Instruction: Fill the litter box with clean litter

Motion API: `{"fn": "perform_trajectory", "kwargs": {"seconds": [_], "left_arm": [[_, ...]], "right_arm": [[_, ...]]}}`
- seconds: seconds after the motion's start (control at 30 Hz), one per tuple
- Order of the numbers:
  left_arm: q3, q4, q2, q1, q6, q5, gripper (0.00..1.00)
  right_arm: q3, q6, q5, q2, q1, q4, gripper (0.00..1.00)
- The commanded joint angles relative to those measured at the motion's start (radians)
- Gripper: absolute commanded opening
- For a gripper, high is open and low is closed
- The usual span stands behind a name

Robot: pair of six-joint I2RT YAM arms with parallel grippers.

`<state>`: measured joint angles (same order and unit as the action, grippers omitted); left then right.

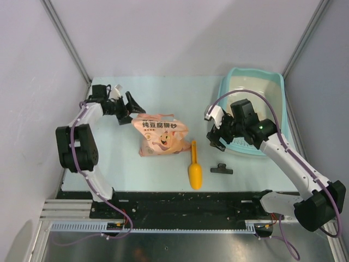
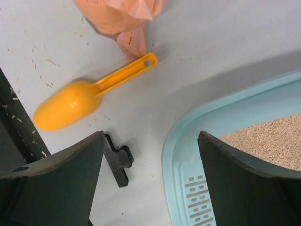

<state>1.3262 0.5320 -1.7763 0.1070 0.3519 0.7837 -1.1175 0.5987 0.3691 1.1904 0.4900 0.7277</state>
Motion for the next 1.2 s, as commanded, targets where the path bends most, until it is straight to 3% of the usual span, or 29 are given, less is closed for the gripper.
{"fn": "perform_trajectory", "kwargs": {"seconds": [0.0, 0.13, 0.27, 0.3, 0.37, 0.5, 0.63, 0.77, 0.97, 1.07, 1.13, 1.17], "left_arm": [[0.064, -0.035, -0.081, -0.013, 0.061, 0.173, 0.94], [0.097, -0.038, -0.130, -0.044, 0.104, 0.385, 0.75], [0.102, -0.050, -0.094, -0.055, 0.050, 0.332, 0.56], [0.108, -0.052, -0.088, -0.055, 0.029, 0.324, 0.44], [0.126, -0.059, -0.065, -0.055, 0.006, 0.322, 0.33], [0.123, -0.076, 0.014, -0.055, -0.089, 0.327, 0.00], [0.045, -0.119, 0.142, -0.055, -0.185, 0.330, 0.00], [-0.089, -0.257, 0.273, -0.053, -0.191, 0.327, 0.00], [-0.143, -0.326, 0.350, -0.061, -0.192, 0.339, 0.00], [-0.137, -0.329, 0.353, -0.061, -0.186, 0.333, 0.00], [-0.133, -0.331, 0.348, -0.061, -0.186, 0.331, 0.00], [-0.125, -0.331, 0.348, -0.061, -0.186, 0.331, 0.02]], "right_arm": [[-0.057, -0.106, -0.036, 0.012, 0.013, -0.053, 0.86], [-0.061, -0.259, -0.116, 0.063, 0.007, -0.128, 0.93], [-0.151, -0.339, -0.024, 0.153, 0.002, -0.174, 0.93], [-0.169, -0.353, -0.013, 0.173, 0.005, -0.191, 0.92], [-0.211, -0.405, 0.043, 0.248, 0.007, -0.253, 0.92], [-0.371, -0.578, 0.160, 0.429, 0.009, -0.358, 0.91], [-0.505, -0.732, 0.301, 0.593, -0.002, -0.436, 0.91], [-0.559, -0.786, 0.519, 0.696, -0.001, -0.554, 0.91], [-0.603, -0.855, 0.586, 0.793, 0.015, -0.654, 0.89], [-0.619, -0.873, 0.632, 0.825, 0.024, -0.691, 0.78], [-0.622, -0.873, 0.643, 0.833, 0.027, -0.703, 0.62], [-0.624, -0.869, 0.651, 0.836, 0.028, -0.709, 0.47]]}}
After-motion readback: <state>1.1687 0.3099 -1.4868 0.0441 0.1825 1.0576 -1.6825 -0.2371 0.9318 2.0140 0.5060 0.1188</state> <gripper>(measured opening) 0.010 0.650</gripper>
